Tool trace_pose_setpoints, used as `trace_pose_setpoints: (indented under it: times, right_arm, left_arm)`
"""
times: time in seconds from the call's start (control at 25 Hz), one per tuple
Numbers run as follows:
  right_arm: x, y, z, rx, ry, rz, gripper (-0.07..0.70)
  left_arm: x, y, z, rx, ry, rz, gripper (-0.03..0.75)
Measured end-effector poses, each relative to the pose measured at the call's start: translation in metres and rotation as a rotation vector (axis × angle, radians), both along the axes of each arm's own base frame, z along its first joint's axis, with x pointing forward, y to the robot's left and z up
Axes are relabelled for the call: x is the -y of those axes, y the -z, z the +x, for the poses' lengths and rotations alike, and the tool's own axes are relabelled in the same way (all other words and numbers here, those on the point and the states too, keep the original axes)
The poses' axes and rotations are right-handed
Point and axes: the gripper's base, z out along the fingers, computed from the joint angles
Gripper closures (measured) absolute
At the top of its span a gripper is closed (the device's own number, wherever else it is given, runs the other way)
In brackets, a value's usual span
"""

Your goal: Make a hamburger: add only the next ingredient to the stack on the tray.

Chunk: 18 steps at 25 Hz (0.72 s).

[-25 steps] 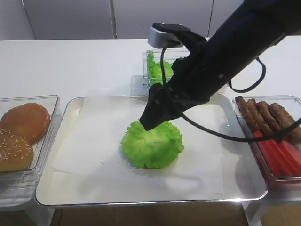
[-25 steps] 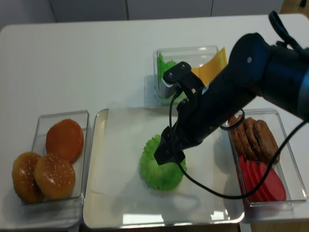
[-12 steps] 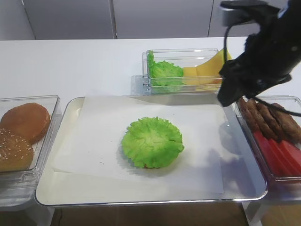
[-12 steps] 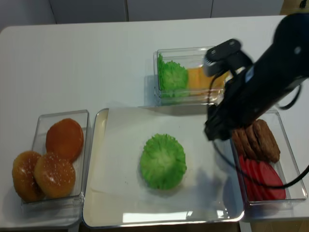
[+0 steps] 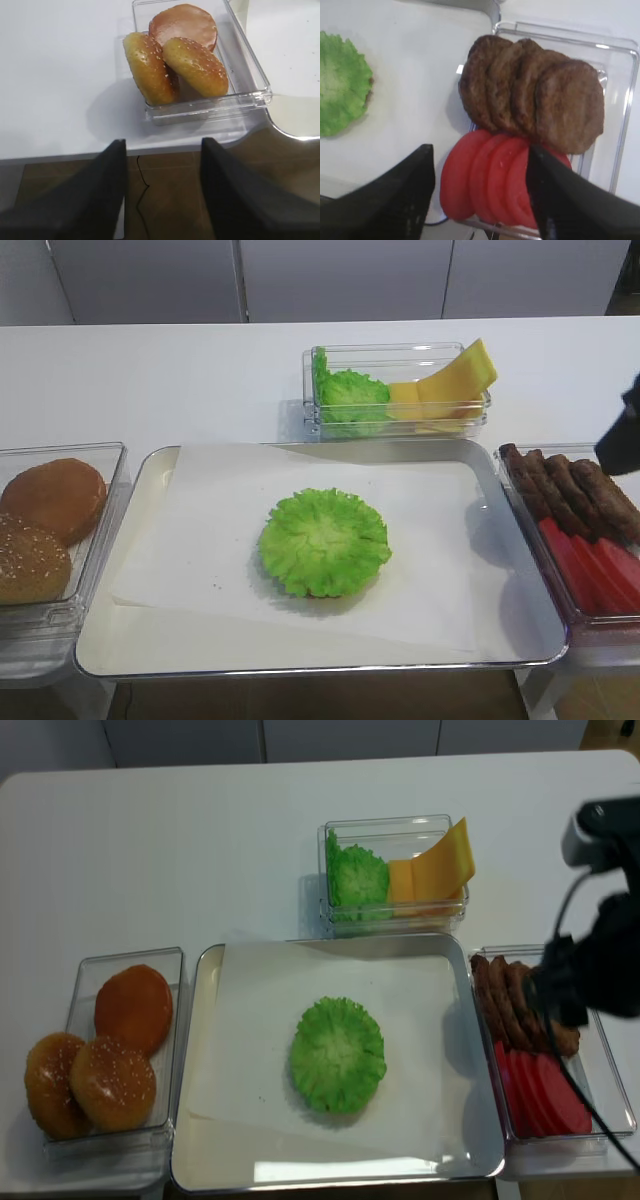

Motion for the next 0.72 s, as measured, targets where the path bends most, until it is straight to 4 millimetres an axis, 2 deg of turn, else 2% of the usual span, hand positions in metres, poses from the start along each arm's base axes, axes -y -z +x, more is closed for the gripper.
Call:
trace_pose_setpoints:
  times: [0.44, 0.72]
  right_arm:
    - [0.022, 0.0, -0.11, 0.243, 0.06, 0.084, 0.181]
    - [0.033, 0.015, -0.171, 0.408, 0.064, 0.129, 0.181]
  left_arm:
    - [0.0, 0.0, 0.0, 0.0, 0.0, 0.0, 0.36]
    - [0.0, 0.0, 0.0, 0.0, 0.0, 0.0, 0.36]
